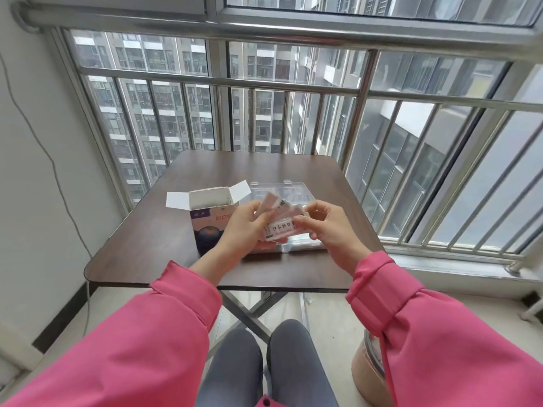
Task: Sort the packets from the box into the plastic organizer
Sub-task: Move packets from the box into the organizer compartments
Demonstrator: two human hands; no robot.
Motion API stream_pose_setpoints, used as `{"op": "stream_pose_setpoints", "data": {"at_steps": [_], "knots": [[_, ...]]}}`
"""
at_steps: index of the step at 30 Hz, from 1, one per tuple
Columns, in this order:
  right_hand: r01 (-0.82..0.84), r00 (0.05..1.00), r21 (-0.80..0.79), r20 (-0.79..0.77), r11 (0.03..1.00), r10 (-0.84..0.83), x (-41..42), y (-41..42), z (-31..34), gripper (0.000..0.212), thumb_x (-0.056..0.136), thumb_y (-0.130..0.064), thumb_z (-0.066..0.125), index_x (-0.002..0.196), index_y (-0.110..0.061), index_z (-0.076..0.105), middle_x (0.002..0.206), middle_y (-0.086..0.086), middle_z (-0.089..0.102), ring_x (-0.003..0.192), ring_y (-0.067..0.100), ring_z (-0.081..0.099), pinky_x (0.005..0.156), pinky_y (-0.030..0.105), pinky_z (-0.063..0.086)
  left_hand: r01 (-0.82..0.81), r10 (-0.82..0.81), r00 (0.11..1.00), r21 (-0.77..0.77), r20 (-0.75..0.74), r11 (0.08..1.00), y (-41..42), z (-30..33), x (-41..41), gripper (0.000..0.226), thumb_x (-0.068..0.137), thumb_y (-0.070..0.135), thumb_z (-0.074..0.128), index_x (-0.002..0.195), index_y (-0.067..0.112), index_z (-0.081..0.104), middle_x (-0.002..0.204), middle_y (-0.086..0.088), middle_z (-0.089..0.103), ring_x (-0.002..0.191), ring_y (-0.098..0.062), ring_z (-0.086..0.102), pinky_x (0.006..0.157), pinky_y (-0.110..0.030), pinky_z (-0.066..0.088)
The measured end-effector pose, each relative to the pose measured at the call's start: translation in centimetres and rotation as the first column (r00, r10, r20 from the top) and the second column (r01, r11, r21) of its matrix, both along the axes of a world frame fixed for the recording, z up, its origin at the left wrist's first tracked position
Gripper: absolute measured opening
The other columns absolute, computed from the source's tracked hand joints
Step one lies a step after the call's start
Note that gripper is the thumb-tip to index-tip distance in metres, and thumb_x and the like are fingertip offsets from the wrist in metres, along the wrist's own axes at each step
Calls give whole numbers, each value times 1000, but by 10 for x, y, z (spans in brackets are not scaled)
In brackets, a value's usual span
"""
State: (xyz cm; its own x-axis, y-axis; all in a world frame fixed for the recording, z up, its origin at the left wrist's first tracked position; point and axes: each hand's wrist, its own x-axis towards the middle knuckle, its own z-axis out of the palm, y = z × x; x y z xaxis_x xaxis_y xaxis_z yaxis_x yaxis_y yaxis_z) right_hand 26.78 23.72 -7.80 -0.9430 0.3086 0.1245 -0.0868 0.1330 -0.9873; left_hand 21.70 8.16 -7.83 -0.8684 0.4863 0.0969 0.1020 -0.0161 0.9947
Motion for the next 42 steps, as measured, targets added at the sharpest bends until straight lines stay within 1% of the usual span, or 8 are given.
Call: {"op": "stream_pose_setpoints", "data": {"at_steps": [5,9,14,19,20,26,33,42], "knots": [[17,1000,-43,-14,999,-17,2,5,0,27,79,6,66,67,-12,49,62,2,56,50,4,49,43,13,33,101,-100,990,-3,101,995,7,-2,-1,13,94,12,55,102,3,59,87,-14,68,73,-30,71,65,-41,60],[31,999,-44,-21,999,-32,4,10,-3,32,79,5,67,65,-14,46,67,7,58,55,10,49,43,14,34,121,-116,981,-22,157,992,12,-2,1,33,100,28,43,103,0,60,82,-14,69,66,-24,71,59,-30,59],[65,998,-46,-23,997,-66,9,21,-6,33,80,5,66,65,-15,44,71,10,59,60,15,49,43,14,32,-13,1,998,-212,-56,977,17,-4,-4,42,100,36,37,108,5,64,75,-3,63,55,-3,61,50,-18,48],[207,977,-76,-32,975,-210,18,40,-6,29,82,2,65,68,-15,46,68,4,60,53,5,54,45,14,36,-104,94,994,-289,-48,952,33,-4,-12,42,101,28,27,110,10,64,99,8,59,124,-23,37,85,-31,40],[246,967,-92,-36,965,-250,20,45,-5,29,83,1,65,68,-16,46,68,3,59,52,3,54,45,13,36,-91,82,996,-278,-46,956,38,-4,-13,34,100,23,30,102,11,62,86,9,53,80,-6,31,77,-26,40],[375,921,-244,-7,894,-388,25,71,-4,26,84,-3,65,72,-19,47,73,2,59,64,10,52,47,14,37,-71,13,983,-317,-181,946,65,-20,-25,19,89,10,61,107,14,62,84,1,61,73,-8,54,58,-14,42],[396,913,-330,37,857,-407,14,84,-8,27,85,-4,65,73,-20,46,77,2,58,66,10,53,50,17,37,-246,87,934,-448,-346,860,91,-22,-46,15,86,8,65,100,5,69,96,-12,68,89,-19,62,69,-11,36],[397,916,-321,77,860,-394,-5,93,-14,28,84,-4,65,73,-20,46,80,3,59,69,11,54,55,21,36,-248,-136,875,-671,-465,699,104,-36,-66,16,85,11,65,99,10,73,107,-15,63,106,-29,58,88,-30,42]]}}
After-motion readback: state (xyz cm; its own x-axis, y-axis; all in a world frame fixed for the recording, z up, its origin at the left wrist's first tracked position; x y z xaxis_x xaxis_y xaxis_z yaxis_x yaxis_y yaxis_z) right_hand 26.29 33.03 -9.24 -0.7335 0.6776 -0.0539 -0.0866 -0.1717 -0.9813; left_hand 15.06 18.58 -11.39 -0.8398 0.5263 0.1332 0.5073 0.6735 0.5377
